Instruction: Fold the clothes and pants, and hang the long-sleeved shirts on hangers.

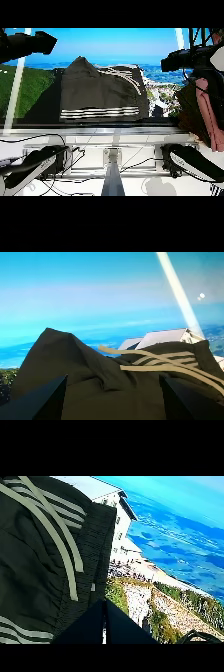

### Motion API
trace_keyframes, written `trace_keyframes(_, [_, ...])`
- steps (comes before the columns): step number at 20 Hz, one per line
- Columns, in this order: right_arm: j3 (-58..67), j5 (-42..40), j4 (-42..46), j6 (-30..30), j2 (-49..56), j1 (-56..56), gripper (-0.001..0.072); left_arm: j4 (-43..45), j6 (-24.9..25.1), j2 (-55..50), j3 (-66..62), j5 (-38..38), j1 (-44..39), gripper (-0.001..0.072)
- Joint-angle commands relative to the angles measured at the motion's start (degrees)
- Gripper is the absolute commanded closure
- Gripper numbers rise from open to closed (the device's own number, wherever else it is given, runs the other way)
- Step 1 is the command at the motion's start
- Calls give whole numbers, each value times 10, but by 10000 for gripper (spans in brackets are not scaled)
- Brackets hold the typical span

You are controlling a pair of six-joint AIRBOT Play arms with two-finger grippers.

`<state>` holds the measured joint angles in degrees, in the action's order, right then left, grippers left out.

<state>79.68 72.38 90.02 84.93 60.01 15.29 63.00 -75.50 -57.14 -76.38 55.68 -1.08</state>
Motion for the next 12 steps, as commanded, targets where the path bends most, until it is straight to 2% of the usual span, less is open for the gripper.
trace_keyframes(1, [0,0,0,0,0,1,692,0,0,0,0,0,0,67])
trace_keyframes(12, [0,1,-8,0,0,1,692,0,0,0,0,0,0,67])
